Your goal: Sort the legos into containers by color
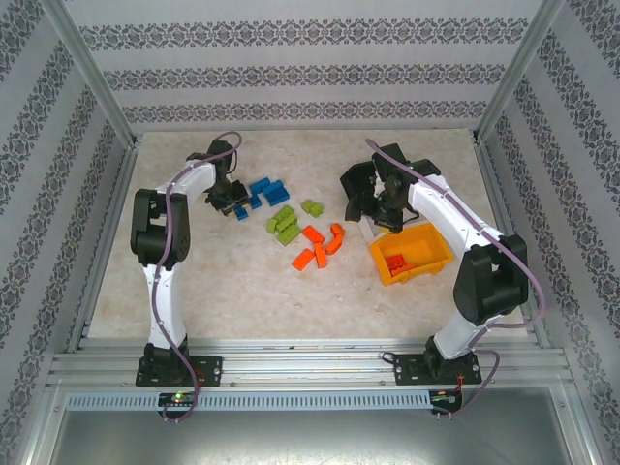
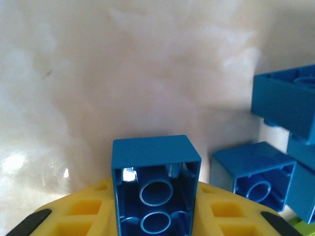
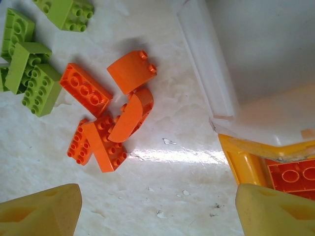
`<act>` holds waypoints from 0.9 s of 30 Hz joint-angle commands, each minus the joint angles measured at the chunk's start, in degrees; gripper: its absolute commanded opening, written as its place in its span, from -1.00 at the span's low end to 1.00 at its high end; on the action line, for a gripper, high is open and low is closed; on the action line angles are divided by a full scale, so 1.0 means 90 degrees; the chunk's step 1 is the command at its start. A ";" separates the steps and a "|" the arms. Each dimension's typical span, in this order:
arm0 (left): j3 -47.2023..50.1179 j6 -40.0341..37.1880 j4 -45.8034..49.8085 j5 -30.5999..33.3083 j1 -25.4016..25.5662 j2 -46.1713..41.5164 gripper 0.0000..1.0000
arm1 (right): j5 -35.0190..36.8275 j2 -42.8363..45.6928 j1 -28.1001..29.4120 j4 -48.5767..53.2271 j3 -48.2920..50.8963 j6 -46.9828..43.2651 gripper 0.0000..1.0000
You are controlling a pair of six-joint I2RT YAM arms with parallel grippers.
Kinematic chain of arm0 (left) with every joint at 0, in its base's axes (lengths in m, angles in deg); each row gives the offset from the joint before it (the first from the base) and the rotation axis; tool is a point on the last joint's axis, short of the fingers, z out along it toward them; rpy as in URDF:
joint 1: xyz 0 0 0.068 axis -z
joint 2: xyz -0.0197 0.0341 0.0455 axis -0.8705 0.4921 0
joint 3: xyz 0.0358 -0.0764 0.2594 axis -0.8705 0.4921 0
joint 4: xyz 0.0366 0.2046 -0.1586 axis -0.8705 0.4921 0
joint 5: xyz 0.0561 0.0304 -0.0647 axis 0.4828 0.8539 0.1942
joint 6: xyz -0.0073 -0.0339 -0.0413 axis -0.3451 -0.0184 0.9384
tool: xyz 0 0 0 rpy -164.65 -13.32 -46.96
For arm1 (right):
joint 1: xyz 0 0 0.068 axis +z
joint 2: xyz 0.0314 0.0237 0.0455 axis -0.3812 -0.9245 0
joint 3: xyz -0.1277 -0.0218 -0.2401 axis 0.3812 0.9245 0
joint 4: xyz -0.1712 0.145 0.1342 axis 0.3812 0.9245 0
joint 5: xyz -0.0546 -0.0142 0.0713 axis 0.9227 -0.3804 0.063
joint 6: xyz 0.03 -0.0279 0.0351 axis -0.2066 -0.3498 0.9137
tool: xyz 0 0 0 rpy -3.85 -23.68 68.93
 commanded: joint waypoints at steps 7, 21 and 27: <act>0.0447 0.0007 -0.0206 -0.1565 -0.0103 -0.1274 -0.40 | -0.0191 0.0808 -0.0056 -0.1321 0.0955 0.0212 0.64; -0.2626 0.2926 -0.2946 -0.3834 0.1660 0.1097 -0.41 | 0.0908 0.4206 -0.0385 -0.2759 0.3215 0.1329 0.64; -0.4704 0.3622 -0.3049 -0.3945 0.2226 0.2496 -0.40 | 0.1256 0.5267 -0.0499 -0.2693 0.3914 0.1832 0.63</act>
